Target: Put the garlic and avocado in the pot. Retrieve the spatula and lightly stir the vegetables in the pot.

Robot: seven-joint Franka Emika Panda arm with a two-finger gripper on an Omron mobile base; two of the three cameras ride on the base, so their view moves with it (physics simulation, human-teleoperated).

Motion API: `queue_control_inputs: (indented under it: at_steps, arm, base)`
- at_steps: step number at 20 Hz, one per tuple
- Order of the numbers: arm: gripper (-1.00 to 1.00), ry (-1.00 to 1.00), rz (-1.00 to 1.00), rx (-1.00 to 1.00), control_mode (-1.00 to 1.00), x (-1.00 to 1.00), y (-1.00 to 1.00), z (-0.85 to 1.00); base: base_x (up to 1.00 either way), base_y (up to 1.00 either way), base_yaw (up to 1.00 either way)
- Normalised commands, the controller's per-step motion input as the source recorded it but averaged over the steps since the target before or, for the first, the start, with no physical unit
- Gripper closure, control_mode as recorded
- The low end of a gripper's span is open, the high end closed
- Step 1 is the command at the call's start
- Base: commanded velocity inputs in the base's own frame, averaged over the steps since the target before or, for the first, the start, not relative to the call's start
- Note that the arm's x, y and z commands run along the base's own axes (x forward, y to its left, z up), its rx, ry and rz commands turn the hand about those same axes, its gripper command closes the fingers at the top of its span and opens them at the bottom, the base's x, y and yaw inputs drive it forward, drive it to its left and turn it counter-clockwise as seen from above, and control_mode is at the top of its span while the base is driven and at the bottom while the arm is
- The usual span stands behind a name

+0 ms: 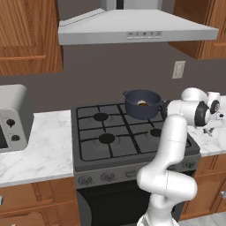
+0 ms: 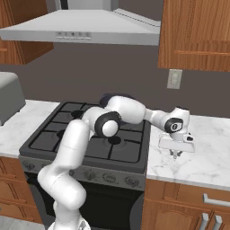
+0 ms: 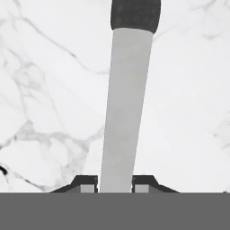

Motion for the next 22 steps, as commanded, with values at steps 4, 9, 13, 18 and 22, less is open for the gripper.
queue_control_inputs:
  at_steps: [4,9,13,18,22]
  arm:
    - [1.0,-0.04,0.0,0.0,-1.0,-0.41,0.26,0.36]
    - [1.0,-0.1,0.04,0.0,-1.0,-0.62,0.36,0.85]
    - [1.0,-0.08,0.08,0.0,-1.0,-0.49,0.37,0.85]
    - [1.0,0.0,0.11,0.0,-1.0,-0.24,0.51,0.57]
    - [1.0,0.0,0.12,0.0,-1.0,-0.27,0.58,0.34]
  base:
    - [0.0,0.0,0.0]
    - [0.0,0.0,0.0]
    - [0.0,0.0,0.0]
    - [0.0,0.0,0.0]
    - [0.0,0.0,0.0]
